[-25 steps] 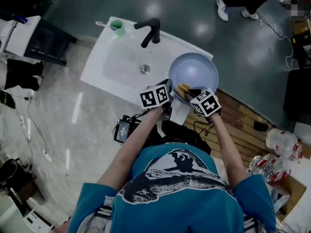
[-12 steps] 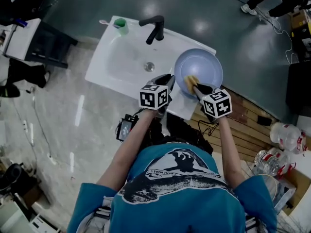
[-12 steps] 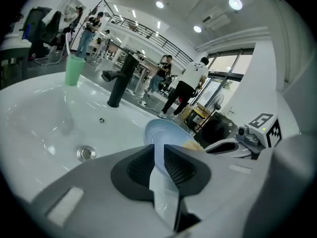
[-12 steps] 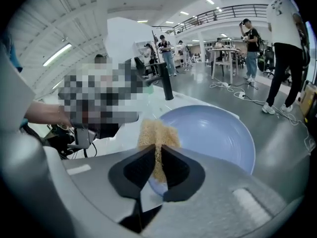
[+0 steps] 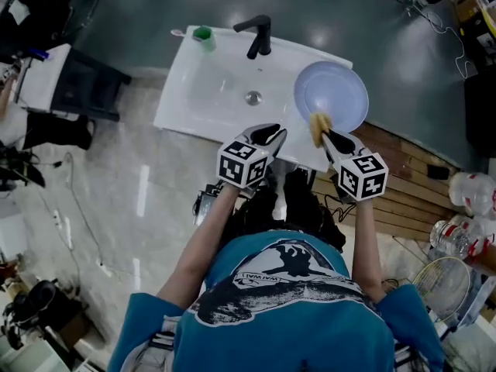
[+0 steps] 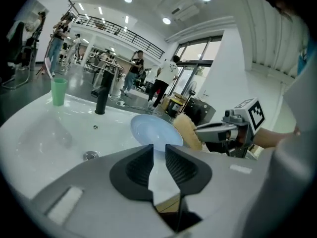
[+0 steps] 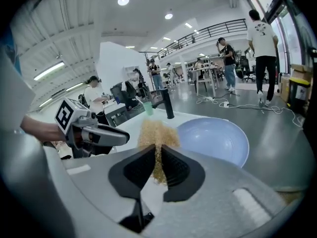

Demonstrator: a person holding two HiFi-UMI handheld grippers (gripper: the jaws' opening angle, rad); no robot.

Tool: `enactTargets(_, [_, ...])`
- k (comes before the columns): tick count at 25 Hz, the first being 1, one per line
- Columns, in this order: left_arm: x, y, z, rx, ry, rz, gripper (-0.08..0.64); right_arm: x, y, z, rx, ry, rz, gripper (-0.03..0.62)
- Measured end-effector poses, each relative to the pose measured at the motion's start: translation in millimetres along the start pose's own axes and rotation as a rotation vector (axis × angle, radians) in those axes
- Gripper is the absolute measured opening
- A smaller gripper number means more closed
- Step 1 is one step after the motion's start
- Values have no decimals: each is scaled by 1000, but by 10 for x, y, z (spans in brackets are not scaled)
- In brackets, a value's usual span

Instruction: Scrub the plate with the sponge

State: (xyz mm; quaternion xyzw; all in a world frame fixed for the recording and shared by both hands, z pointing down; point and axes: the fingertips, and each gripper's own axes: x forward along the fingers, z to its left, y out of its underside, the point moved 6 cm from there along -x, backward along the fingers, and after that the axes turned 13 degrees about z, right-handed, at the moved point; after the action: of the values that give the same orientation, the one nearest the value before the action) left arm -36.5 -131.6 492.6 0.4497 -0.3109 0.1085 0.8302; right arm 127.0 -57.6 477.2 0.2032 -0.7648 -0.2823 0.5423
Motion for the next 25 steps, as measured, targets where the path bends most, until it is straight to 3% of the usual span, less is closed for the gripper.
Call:
enactTargets(8, [-407,390,-333,213,16,58,84,-226,472,444,98,42,-86,37])
enactTargets(15, [-703,727,-634,258,44,50,83,-421,907,775,152,50,-102,38])
enactTargets(25, [-938,1048,-888,286,44,67,52,-718,1227,1046,189,62,-139,38])
